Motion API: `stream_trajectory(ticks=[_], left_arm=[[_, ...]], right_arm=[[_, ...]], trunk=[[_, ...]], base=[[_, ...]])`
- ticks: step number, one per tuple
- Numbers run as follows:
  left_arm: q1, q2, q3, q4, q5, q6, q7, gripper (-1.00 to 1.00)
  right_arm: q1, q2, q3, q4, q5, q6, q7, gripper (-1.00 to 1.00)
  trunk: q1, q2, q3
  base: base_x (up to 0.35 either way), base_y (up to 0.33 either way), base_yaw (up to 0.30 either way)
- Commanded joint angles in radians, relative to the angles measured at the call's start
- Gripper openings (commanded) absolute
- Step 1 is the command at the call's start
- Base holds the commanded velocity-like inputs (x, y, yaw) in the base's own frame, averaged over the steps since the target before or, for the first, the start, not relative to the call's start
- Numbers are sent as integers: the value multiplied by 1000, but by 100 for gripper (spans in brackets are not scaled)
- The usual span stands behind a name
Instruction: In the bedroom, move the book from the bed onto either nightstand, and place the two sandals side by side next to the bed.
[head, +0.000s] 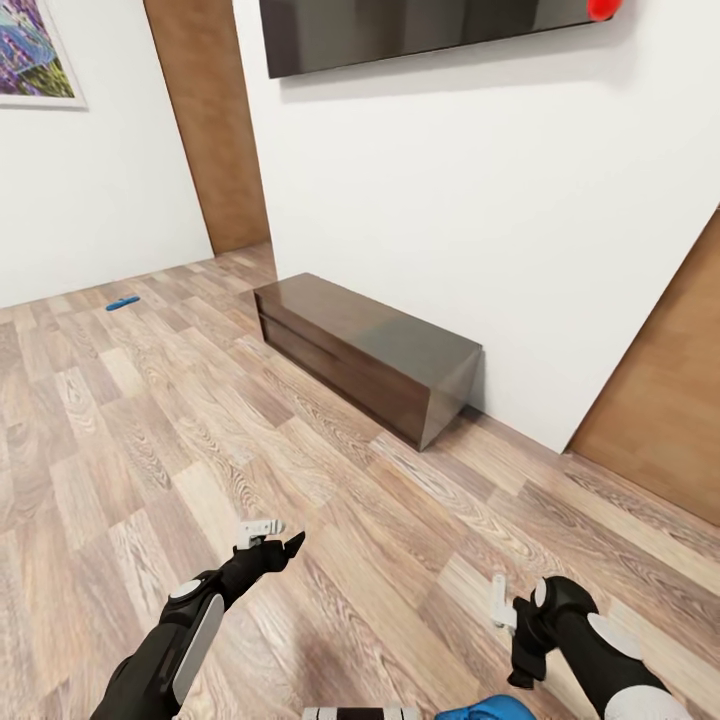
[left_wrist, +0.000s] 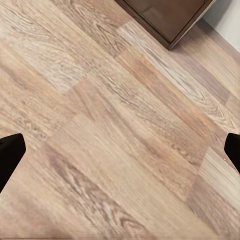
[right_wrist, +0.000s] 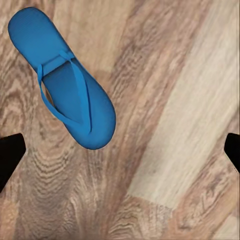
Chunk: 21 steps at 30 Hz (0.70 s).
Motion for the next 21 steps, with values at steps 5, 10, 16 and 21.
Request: stream_trajectory(ticks=[5, 10, 16, 21], left_arm=[[0, 0, 1, -1, 11, 8, 0, 100], [0, 0, 1, -1, 11, 8, 0, 100], [0, 0, 1, -1, 11, 8, 1, 100], [0, 1, 1, -1, 11, 8, 2, 100]], right_arm=[[0, 1, -4, -39, 2, 15, 3, 100], [0, 1, -4, -41, 2, 14, -2, 100], [1, -9, 9, -46, 11, -15, -5, 100], [1, -14, 13, -50, 115, -45, -24, 100]], trunk=[[2, -2, -20], [4, -3, -40], [7, -4, -63], [9, -5, -82]], base=[[0, 0, 0], [0, 0, 0], [0, 0, 0], [0, 0, 0]])
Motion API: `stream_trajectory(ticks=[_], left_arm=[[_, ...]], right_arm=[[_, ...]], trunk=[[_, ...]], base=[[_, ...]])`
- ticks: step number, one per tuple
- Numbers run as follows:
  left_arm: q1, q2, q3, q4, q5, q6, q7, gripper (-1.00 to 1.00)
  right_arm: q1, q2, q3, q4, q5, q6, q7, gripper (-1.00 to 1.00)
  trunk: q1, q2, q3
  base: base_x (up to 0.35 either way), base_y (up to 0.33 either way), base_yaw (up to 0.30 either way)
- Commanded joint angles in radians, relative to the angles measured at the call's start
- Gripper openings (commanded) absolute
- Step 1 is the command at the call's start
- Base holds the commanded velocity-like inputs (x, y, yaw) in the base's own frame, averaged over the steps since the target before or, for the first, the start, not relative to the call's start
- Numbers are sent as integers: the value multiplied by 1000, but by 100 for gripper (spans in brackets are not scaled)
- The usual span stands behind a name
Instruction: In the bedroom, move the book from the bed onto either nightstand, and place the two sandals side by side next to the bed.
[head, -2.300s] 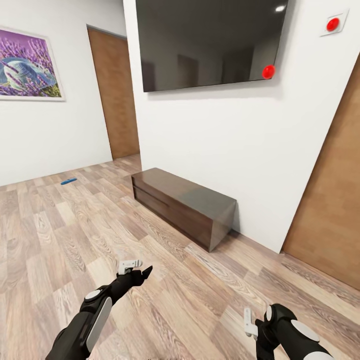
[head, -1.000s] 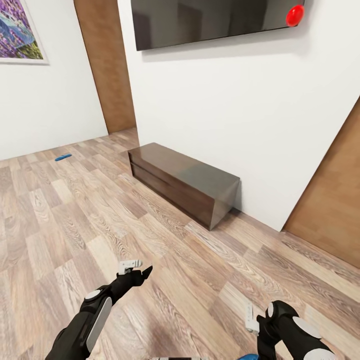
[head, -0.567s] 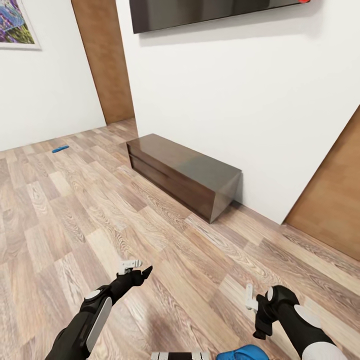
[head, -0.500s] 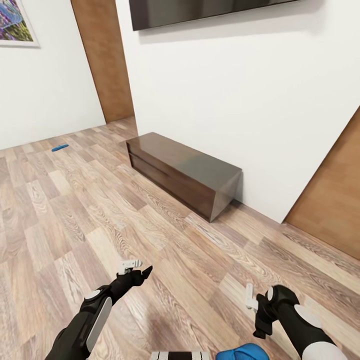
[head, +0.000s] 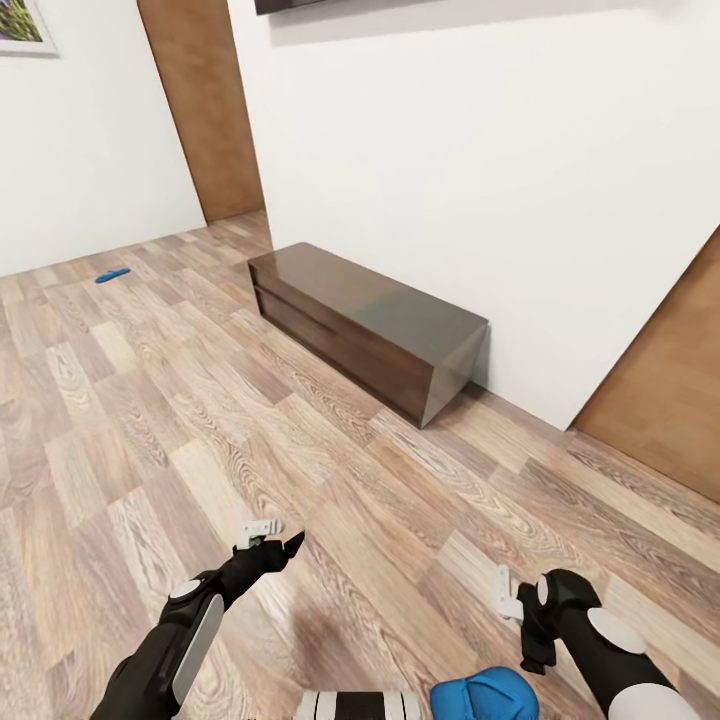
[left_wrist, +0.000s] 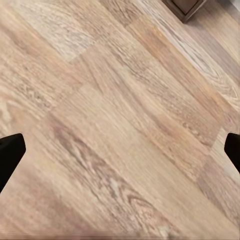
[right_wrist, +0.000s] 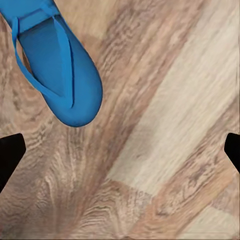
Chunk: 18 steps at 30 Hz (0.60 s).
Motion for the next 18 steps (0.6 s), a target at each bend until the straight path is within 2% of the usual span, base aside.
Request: stream_trajectory(ticks=[1, 2, 7, 9, 14, 18], left_arm=[[0, 0, 1, -1, 11, 9, -1, 100], [0, 0, 1, -1, 11, 9, -1, 100], [0, 0, 1, -1, 10, 9, -1, 100], [0, 0, 1, -1, 11, 9, -1, 100], [0, 0, 1, -1, 11, 9, -1, 100], [-1, 0, 1, -1, 11, 9, -1, 100]], right_arm=[[0, 0, 0, -2, 34, 3, -13, 100], [0, 0, 0, -2, 63, -1, -31, 100], [0, 4, 2, 0, 114, -50, -63, 100], [1, 7, 6, 2, 122, -74, -68, 100], [2, 11, 64, -2, 127, -124, -71, 100], [3, 12, 86, -19, 123, -152, -69, 100]], trunk=[[0, -1, -5], [1, -1, -9], [3, -2, -28], [4, -2, -36], [6, -4, -55], [8, -5, -71]], base=[[0, 0, 0], [0, 0, 0], [0, 0, 0], [0, 0, 0], [0, 0, 0], [0, 0, 0]])
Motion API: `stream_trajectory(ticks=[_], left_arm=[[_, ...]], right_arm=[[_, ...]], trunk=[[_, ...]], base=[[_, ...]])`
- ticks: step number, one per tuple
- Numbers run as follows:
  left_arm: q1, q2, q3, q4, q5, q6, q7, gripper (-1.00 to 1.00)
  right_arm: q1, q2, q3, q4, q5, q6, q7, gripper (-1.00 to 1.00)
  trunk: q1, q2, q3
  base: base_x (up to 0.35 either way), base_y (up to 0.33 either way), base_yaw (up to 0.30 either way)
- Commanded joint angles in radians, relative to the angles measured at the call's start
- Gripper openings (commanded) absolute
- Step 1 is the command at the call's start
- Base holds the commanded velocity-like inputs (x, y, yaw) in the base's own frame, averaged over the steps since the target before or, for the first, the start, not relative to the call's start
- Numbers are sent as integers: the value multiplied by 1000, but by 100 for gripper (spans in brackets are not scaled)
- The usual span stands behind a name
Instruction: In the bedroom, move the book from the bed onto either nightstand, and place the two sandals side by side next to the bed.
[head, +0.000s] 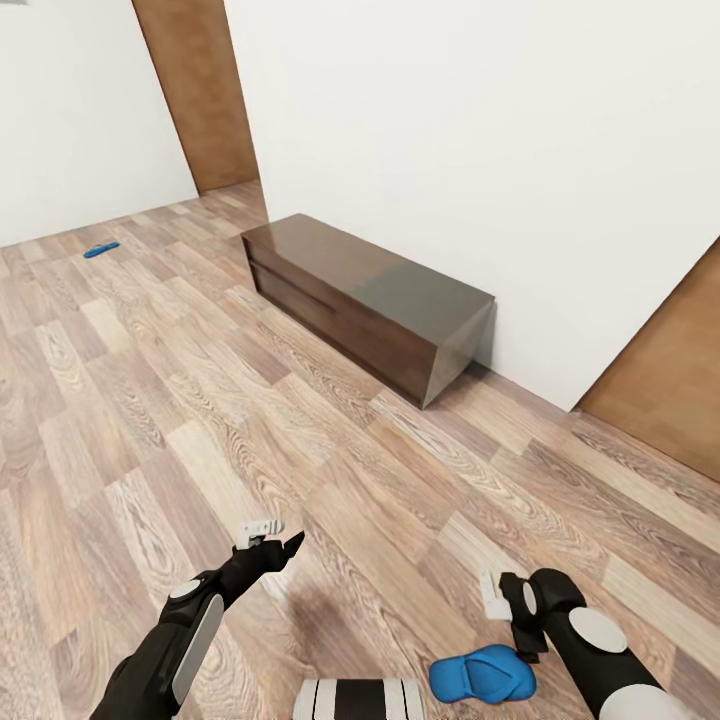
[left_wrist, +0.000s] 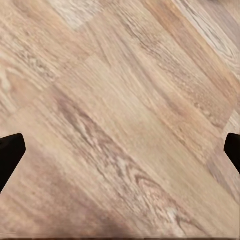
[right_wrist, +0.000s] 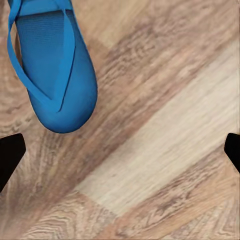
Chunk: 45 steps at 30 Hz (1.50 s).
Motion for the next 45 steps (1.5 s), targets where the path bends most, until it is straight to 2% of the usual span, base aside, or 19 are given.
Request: stream_trajectory(ticks=[1, 5, 10, 35, 36, 38, 39, 40, 42, 45], left_arm=[[0, 0, 1, -1, 11, 9, -1, 100], [0, 0, 1, -1, 11, 8, -1, 100], [0, 0, 1, -1, 11, 8, -1, 100], [0, -2, 1, -1, 11, 7, 0, 100], [0, -2, 1, 0, 11, 7, 0, 100], [0, -2, 0, 0, 11, 7, 0, 100], [0, -2, 1, 0, 11, 7, 0, 100], [0, -2, 1, 0, 11, 7, 0, 100], [0, -2, 1, -1, 11, 7, 0, 100], [0, -2, 1, -1, 11, 7, 0, 100]], right_arm=[[0, -1, 5, -6, 2, -6, 4, 100], [1, -1, 10, -39, -1, -53, 9, 100], [2, -1, 11, -51, -1, -70, 10, 100], [1, 0, 8, -47, 2, -68, 2, 100], [1, 0, 7, -38, 3, -65, -8, 100], [1, 0, 7, 19, 4, -59, -98, 100], [0, 0, 6, 78, 4, -57, -213, 100], [0, -1, 5, 113, 4, -55, -294, 100], [-1, -1, 5, 149, 4, -54, -378, 100], [-2, -1, 4, 171, 4, -53, -430, 100]], trunk=[[0, -1, -5], [2, -2, -20], [4, -3, -40], [16, -9, -136], [16, -9, -140], [17, -9, -148], [17, -9, -152], [18, -10, -156], [19, -10, -163], [20, -11, -175]], base=[[0, 0, 0], [0, 0, 0], [0, 0, 0], [0, 0, 0], [0, 0, 0], [0, 0, 0], [0, 0, 0], [0, 0, 0], [0, 0, 0], [0, 0, 0]])
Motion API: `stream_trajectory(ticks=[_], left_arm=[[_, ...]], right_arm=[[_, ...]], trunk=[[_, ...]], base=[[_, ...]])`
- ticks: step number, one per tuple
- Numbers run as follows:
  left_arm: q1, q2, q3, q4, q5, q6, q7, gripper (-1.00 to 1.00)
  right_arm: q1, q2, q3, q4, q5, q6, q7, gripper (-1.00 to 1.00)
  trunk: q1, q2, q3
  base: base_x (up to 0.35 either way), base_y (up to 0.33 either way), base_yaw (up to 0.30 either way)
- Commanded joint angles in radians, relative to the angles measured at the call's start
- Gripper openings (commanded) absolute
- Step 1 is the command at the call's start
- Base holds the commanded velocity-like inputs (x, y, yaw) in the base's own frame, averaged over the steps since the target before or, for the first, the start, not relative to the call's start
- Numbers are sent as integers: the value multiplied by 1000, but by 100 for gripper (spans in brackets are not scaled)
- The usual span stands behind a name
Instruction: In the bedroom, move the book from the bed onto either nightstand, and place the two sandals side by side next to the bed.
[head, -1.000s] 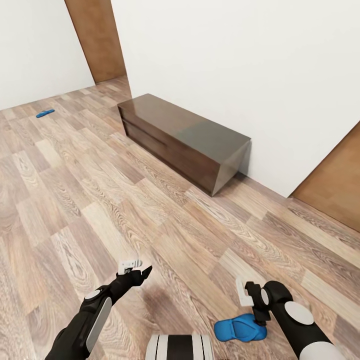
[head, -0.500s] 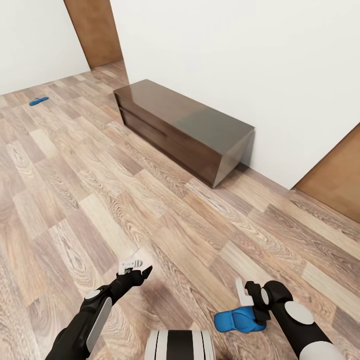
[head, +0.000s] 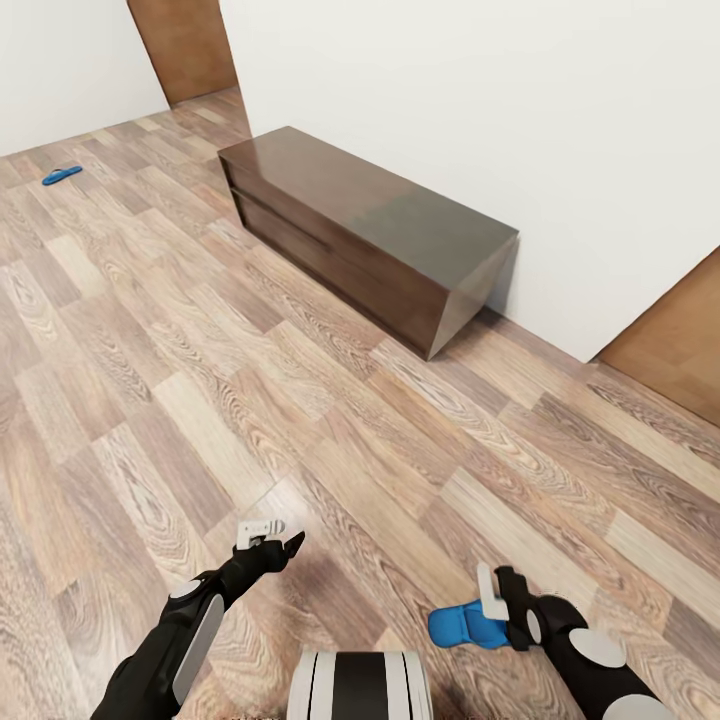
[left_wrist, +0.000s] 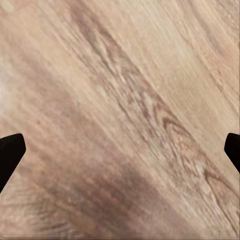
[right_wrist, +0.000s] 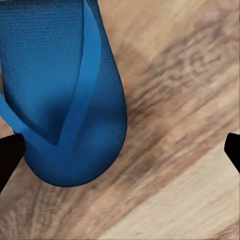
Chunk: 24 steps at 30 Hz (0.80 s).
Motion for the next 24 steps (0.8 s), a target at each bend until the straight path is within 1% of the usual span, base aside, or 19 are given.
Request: stream_trajectory(ticks=[1, 5, 23, 24], left_arm=[[0, 0, 1, -1, 11, 9, -1, 100], [0, 0, 1, -1, 11, 9, -1, 100], [0, 0, 1, 0, 11, 9, -1, 100], [0, 0, 1, 0, 11, 9, -1, 100]], right_arm=[[0, -1, 3, 4, 10, -3, -10, 100], [-1, -1, 2, 11, 9, -3, -29, 100], [-1, -2, 2, 12, 8, -3, -31, 100], [-1, -2, 2, 12, 8, -3, -31, 100]], trunk=[[0, -1, -5], [2, -1, -20], [10, -6, -90], [10, -6, -90]], base=[[0, 0, 0], [0, 0, 0], [0, 0, 0], [0, 0, 0]])
